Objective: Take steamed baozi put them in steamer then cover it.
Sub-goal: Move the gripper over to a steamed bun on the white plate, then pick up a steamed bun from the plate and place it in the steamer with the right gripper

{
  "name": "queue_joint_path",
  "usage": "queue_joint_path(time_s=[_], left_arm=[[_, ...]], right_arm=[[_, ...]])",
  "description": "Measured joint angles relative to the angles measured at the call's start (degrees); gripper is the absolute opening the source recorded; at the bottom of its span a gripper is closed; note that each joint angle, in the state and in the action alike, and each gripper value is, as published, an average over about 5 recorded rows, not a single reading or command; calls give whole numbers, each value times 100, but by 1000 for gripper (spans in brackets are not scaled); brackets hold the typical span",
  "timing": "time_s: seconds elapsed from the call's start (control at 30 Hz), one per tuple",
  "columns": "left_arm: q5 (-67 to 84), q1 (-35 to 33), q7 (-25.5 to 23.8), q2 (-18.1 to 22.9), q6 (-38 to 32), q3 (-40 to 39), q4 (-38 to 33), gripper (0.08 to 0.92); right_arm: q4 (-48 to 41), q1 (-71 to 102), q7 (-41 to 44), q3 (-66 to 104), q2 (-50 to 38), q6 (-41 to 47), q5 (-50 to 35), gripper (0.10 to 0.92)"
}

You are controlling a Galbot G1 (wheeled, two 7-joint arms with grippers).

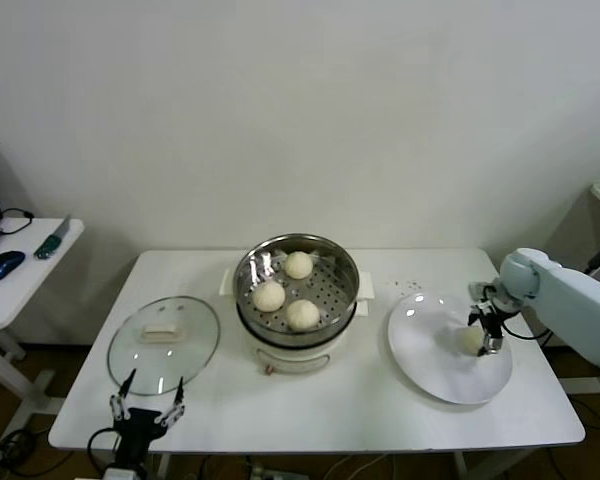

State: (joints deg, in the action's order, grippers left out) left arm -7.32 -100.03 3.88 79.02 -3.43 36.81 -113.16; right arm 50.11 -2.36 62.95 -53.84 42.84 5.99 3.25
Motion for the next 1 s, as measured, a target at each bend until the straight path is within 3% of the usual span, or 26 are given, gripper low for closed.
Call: queue_joint_path(time_s=[0.2, 0.5, 1.0], left_arm=[[-6, 10, 4, 1, 2, 7, -7, 823], [30, 95, 2, 27, -20, -50, 6, 823], [368, 57, -64, -79, -90, -261, -62, 823]], right_arm=[[-36, -55, 26, -41, -8, -10, 17, 700], [174, -560, -34, -501, -66, 98, -373, 703], [1079, -3358, -333, -2991, 791, 754, -2864, 713]])
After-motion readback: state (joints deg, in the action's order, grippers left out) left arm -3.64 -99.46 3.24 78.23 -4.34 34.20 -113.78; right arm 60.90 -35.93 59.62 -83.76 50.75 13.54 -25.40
